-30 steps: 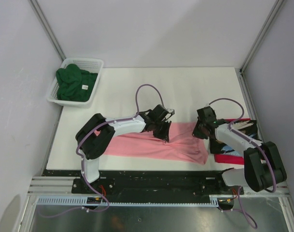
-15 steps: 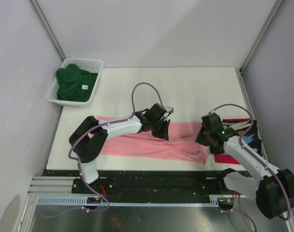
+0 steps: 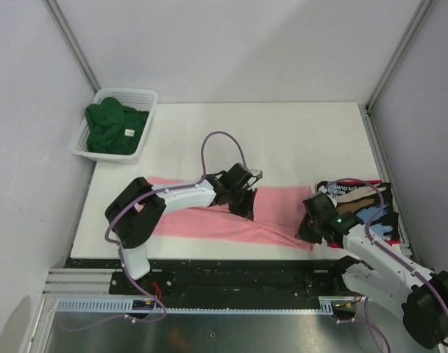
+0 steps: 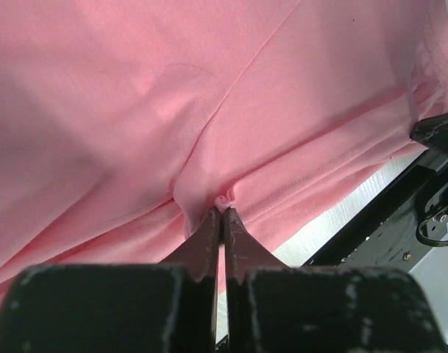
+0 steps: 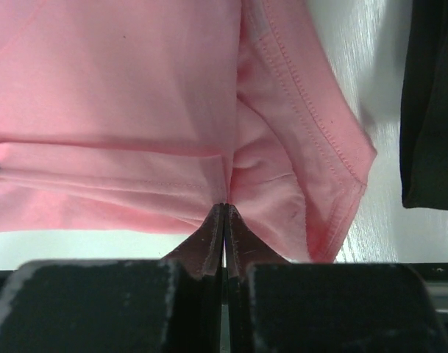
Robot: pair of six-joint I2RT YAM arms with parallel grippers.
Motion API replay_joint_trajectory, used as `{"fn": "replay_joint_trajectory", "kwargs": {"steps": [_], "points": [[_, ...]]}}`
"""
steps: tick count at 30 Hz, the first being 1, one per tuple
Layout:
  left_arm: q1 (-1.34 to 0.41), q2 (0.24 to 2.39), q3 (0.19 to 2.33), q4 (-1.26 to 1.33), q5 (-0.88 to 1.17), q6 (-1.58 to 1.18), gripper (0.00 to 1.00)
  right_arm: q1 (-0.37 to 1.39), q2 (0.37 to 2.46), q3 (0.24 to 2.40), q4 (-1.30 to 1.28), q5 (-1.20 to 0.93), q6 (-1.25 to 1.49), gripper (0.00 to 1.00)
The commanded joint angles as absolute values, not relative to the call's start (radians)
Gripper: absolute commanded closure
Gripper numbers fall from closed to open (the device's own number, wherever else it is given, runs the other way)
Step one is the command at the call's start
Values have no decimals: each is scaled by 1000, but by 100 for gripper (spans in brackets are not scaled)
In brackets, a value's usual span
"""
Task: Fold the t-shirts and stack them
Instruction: Fold the other side of the tshirt into a rectangle
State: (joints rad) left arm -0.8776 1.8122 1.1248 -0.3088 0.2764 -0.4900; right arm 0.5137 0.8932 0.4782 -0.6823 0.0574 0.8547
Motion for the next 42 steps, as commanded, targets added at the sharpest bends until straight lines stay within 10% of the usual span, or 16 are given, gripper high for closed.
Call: {"fn": "replay_joint_trajectory", "kwargs": {"steps": [1,9,26,42], "points": [[-882,1768,1120,-307,275,-487,92,542,885,460,-685,72,913,94],[-815,1612,1139,-415,163,-441,52,546,763,566,-852,119,918,63],[-145,1429,900,-532,-210,-532,66,552,1036,586,-568,70,856,64],[-7,1582,983,-579,-337,-513,60,552,1080,449,-433,25,866,64]]}}
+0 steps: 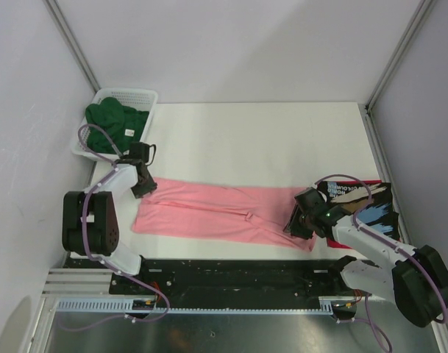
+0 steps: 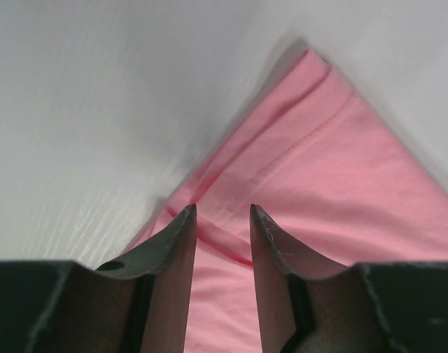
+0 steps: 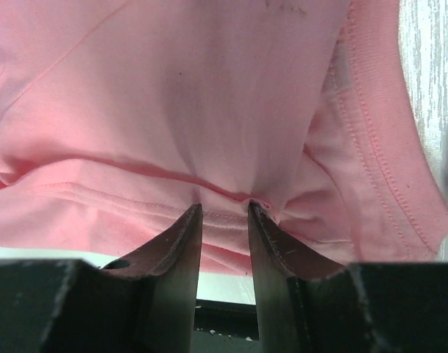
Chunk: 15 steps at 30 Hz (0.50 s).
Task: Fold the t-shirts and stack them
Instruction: Fold the other side of the tshirt into a rectangle
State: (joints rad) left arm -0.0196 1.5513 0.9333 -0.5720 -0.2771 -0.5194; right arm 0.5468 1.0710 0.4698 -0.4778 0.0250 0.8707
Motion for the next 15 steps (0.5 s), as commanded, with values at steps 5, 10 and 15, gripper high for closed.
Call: {"fn": "replay_joint_trajectory", "kwargs": {"steps": [5,10,15], "points": [[-3,1619,998,-580,-330,-521,60,552,1079,439,-430,23,864,64],[-3,1630,994,-580,-321,-532,61,551,1083,435,-425,21,862,64],[-3,1641,992,-580,-320,-537,68,551,1093,433,-419,16,862,64]]}}
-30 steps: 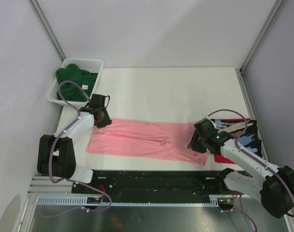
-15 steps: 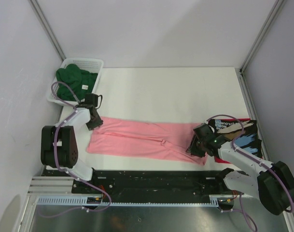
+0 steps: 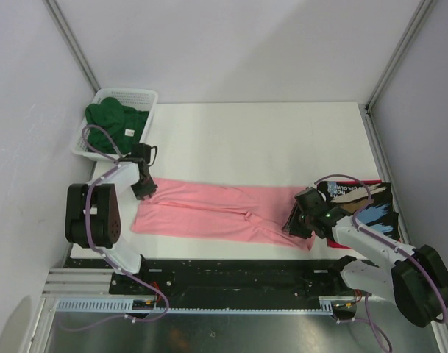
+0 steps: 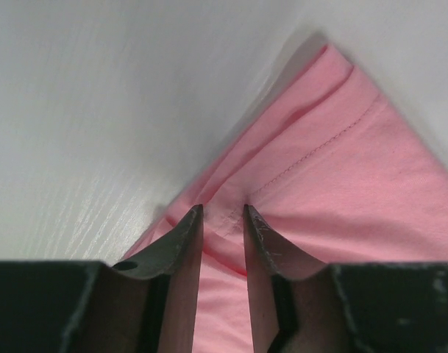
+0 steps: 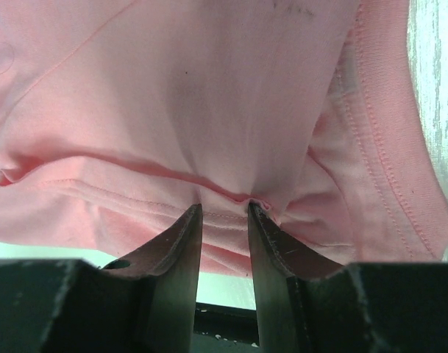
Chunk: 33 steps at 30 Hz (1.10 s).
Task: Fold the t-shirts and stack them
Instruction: Fold the other side of the tshirt into a rectangle
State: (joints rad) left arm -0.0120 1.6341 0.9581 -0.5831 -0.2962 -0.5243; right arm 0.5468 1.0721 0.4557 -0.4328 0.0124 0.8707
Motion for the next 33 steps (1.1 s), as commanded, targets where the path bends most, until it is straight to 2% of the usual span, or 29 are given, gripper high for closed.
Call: {"fn": "replay_joint_trajectory", "kwargs": {"steps": [1,6,7,14,18,20,28,33], "points": [[-3,1641,993,-579,-326,-538,72,551,1095,433,-420,16,862,64],[22,1631,995,-579,-351,-532,96,550,1085,429,-440,25,865,64],[29,1628,996,-579,-357,-531,98,549,1081,428,-445,27,866,64],[53,1587,1000,-580,-393,-524,100,521,1052,416,-486,34,860,64],[54,1584,1006,-581,-347,-515,100,501,1032,410,-497,24,850,64],[55,1576,1001,-580,-313,-511,96,496,1025,414,-497,18,845,64],[54,1445,999,-580,-216,-480,61,521,939,508,-637,33,873,56],[32,1341,991,-581,-161,-464,53,545,799,511,-808,30,979,49]]}}
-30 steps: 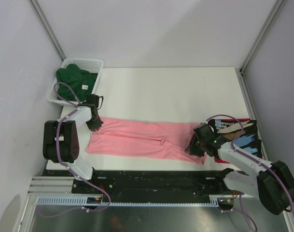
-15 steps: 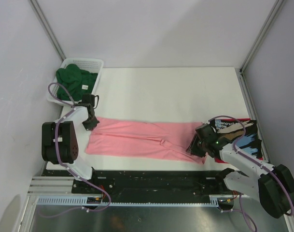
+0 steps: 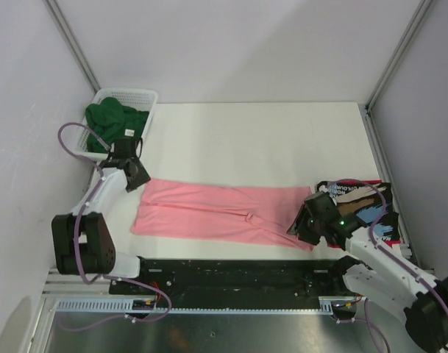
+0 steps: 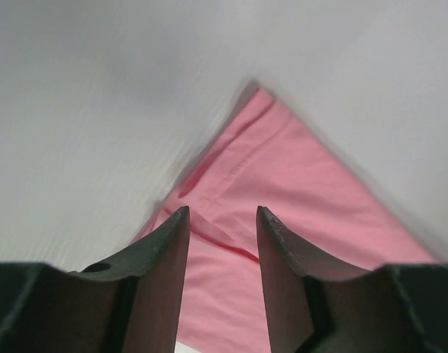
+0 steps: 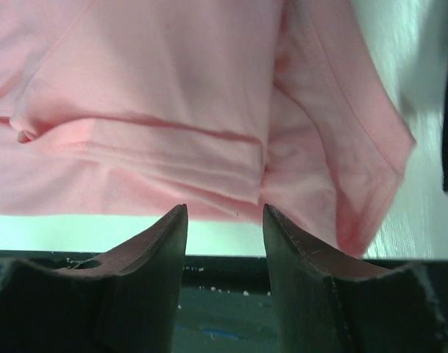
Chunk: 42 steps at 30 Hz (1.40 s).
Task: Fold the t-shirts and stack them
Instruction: Fold the other side of the tshirt into a rectangle, then rotate the tshirt 90 degrees
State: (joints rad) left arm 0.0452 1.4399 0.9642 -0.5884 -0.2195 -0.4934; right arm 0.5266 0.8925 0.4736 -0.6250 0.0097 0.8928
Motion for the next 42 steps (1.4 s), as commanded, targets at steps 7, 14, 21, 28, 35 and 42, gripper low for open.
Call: {"fn": "replay_joint_trajectory", "kwargs": {"steps": [7,14,21,28,35,42], "points": [[-123,1249,978,-579,-88,-470,53,572,678,462,-933,-30,1190,48],[-198,1214,954,-579,-32,-469,53,587,687,418,-828,-30,1335,48],[-203,1179,941,-579,-8,-449,53,601,776,394,-729,74,1403,47],[-203,1177,943,-577,-8,-438,52,614,774,300,-617,163,1504,48],[-202,1190,945,-573,5,-436,53,614,904,321,-483,234,1452,52],[-208,1203,937,-562,39,-436,53,466,1316,553,-295,181,1161,59]]}}
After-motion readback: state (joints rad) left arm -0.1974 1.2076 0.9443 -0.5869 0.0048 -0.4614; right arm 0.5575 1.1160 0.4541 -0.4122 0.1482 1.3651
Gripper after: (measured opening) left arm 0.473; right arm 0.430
